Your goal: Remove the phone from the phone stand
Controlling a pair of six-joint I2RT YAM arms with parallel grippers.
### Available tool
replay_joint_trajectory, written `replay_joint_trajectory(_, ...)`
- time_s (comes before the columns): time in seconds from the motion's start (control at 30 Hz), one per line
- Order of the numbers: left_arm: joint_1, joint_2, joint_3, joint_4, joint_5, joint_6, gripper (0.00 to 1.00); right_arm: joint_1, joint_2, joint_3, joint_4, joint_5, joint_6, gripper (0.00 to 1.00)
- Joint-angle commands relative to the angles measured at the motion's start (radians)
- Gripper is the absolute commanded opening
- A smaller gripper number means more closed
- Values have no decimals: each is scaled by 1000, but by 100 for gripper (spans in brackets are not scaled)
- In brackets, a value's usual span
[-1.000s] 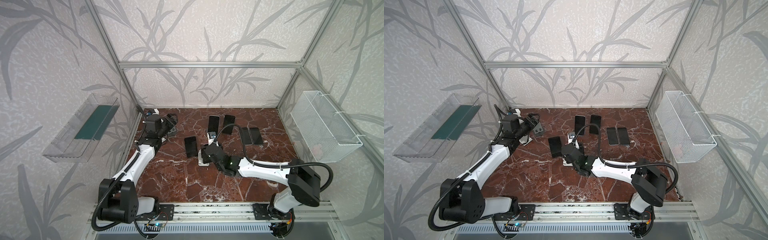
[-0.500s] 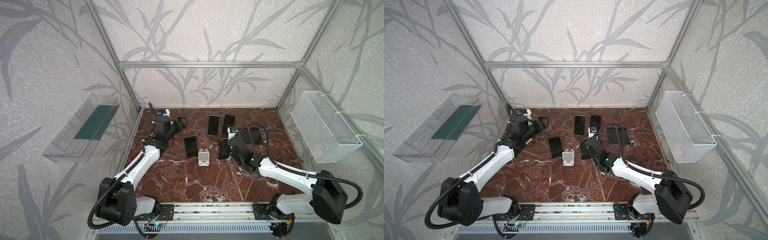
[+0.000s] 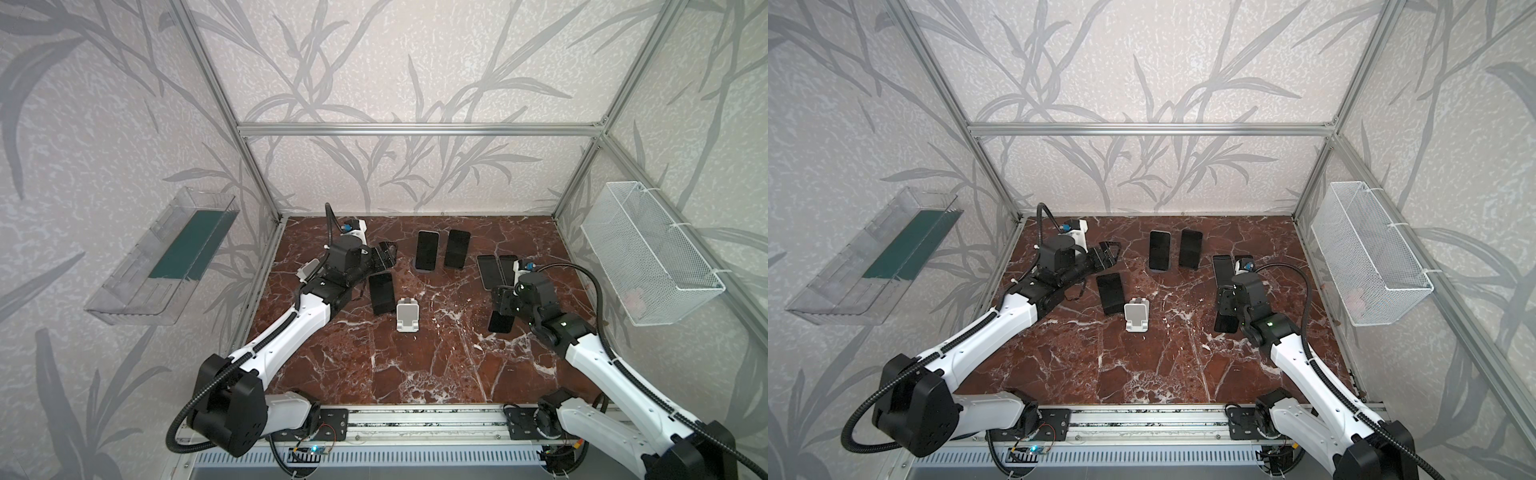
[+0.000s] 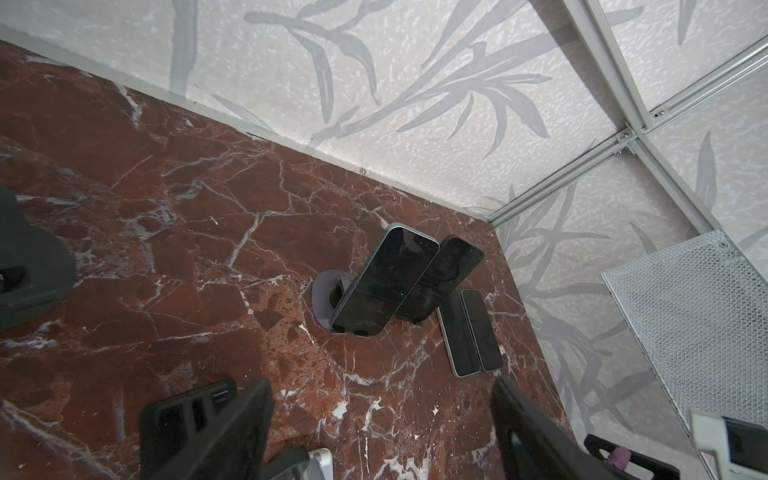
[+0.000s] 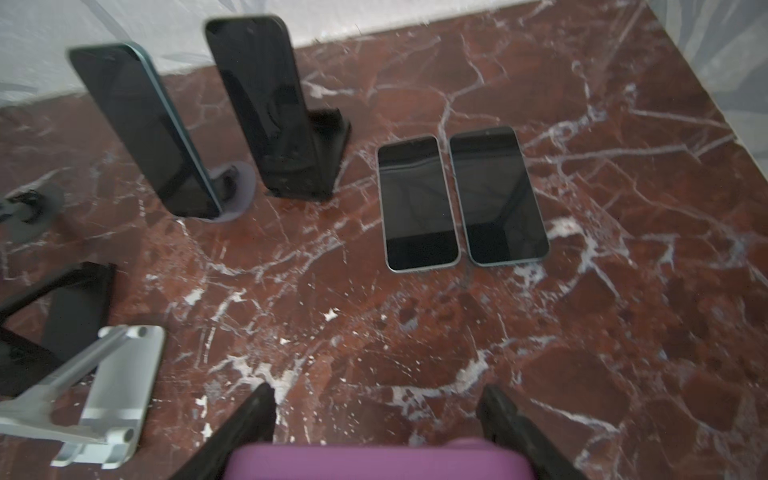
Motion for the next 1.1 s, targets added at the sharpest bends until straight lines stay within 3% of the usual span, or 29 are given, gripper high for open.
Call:
replay_joint_trajectory(0.0,-4,16,39,9,46,-15,83,-45,23,29,-65,-68,-7,66)
replay_joint_trajectory(0.33,-2,63,62,-1,97,-26,85,-152,181,90,-139,-84,-21,67)
replay_joint_trajectory(0.8,1,121,67,8,118,-17,85,-173,443,182,-156,-145,-10,67)
replay_joint_trajectory(1.07,1,146,69,17,130,-24,85,-192,596,336,-250,-179,-50,67)
